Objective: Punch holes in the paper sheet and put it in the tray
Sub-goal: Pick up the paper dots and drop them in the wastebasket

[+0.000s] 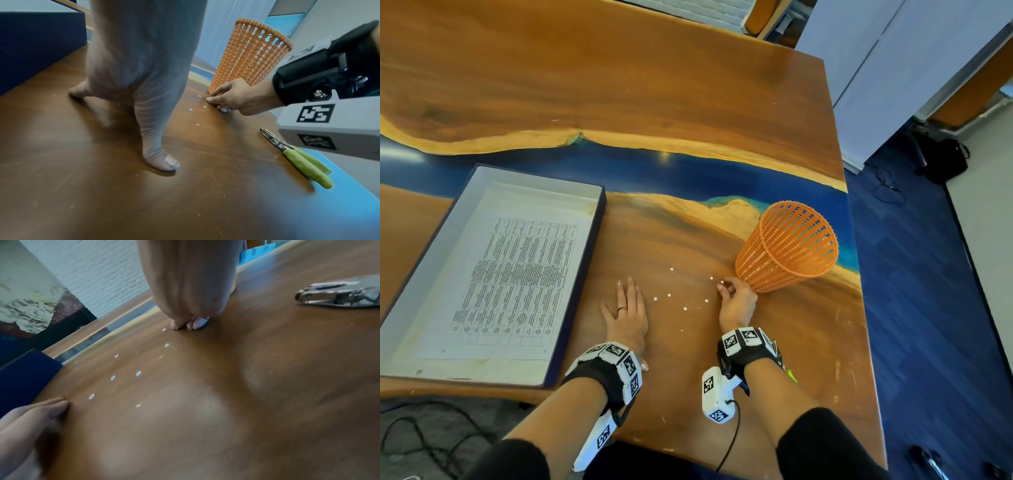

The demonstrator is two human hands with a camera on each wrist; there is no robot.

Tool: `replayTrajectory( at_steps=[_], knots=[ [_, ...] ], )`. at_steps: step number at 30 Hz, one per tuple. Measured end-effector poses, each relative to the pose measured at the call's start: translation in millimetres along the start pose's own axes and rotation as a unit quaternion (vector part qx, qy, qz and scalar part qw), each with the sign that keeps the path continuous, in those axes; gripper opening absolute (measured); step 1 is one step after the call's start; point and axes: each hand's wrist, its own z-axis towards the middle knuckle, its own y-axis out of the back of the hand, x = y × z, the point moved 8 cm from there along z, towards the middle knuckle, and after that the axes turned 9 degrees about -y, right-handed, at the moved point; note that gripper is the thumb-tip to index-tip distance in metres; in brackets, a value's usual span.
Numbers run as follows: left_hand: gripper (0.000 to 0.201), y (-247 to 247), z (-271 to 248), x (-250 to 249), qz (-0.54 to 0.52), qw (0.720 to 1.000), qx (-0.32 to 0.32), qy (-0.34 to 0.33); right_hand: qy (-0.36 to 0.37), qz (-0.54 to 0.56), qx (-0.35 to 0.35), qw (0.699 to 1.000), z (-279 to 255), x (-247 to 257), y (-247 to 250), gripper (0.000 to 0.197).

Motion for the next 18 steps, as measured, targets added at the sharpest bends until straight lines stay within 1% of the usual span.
replayTrajectory(
  at_steps=[3, 9, 12, 18],
  knots=[
    [0.153, 0, -1, 1, 0.002, 1.0, 0.011, -0.005, -0.006, 0.008, -0.009, 1.0, 2, -1, 1, 0.013],
    [0.153, 1, -1, -2, -0.005, 0.999, 0.038, -0.006, 0.013, -0.022, -0.007, 1.0, 6, 2, -1, 0.01],
    [0.153, 1, 0, -2, -0.011, 0.999, 0.049, -0.007, 0.02, -0.044, 0.01, 0.999, 9, 4, -5, 0.011],
    [0.153, -1, 1, -1, -0.029, 0.997, 0.072, -0.008, -0.012, -0.118, 0.046, 0.992, 7, 9, -11, 0.017]
  ],
)
